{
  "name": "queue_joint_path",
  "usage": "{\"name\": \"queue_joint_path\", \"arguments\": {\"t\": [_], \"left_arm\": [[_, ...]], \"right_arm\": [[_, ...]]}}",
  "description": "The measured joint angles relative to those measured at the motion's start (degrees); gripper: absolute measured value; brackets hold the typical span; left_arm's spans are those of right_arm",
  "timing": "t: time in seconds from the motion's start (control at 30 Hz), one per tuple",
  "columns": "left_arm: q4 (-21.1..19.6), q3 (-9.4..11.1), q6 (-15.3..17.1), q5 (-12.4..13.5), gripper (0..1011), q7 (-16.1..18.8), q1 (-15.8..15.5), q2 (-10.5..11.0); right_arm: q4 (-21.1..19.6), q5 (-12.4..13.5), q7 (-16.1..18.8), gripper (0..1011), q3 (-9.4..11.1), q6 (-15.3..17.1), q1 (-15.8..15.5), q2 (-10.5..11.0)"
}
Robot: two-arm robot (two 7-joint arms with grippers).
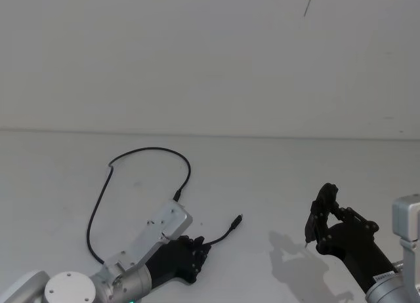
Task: Pick up the data cable with the one hand.
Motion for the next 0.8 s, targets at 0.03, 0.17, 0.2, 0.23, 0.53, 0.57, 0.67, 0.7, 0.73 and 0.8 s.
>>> {"name": "queue_joint_path", "arguments": {"t": [0.03,0.17,0.2,0.23,0.53,0.57,0.67,0.7,0.73,0.8], "left_arm": [[-0.12,-0.08,-0.03,-0.01,167,-0.02,0.09,0.0],[-0.56,-0.37,-0.16,-0.05,68,-0.13,0.42,0.03],[-0.75,-0.49,-0.2,-0.07,50,-0.16,0.57,0.04],[-0.83,-0.55,-0.21,-0.07,50,-0.16,0.64,0.05],[-1.68,-1.16,-0.26,-0.07,50,-0.26,1.35,0.14],[-1.87,-1.28,-0.31,-0.06,50,-0.32,1.46,0.15],[-2.17,-1.42,-0.46,-0.07,49,-0.56,1.57,0.19],[-2.41,-1.51,-0.59,-0.1,49,-0.83,1.62,0.25],[-2.58,-1.56,-0.68,-0.13,50,-1.0,1.64,0.32],[-2.99,-1.63,-0.99,-0.33,49,-1.77,1.66,0.48]], "right_arm": [[0.0,0.0,0.0,269,0.0,0.0,0.0,0.0],[0.0,0.0,0.0,269,0.0,0.0,0.0,0.0],[0.0,0.0,0.0,269,0.0,0.0,0.0,0.0],[0.0,0.0,0.0,269,0.0,0.0,0.0,0.0],[0.0,0.0,0.0,269,0.0,0.0,0.0,0.0],[0.0,0.0,0.0,269,0.0,0.0,0.0,0.0],[0.0,0.0,0.0,269,0.0,0.0,0.0,0.0],[0.0,0.0,0.0,269,0.0,0.0,0.0,0.0],[0.0,0.0,0.0,269,0.0,0.0,0.0,0.0],[0.0,0.0,0.0,269,0.0,0.0,0.0,0.0]]}}
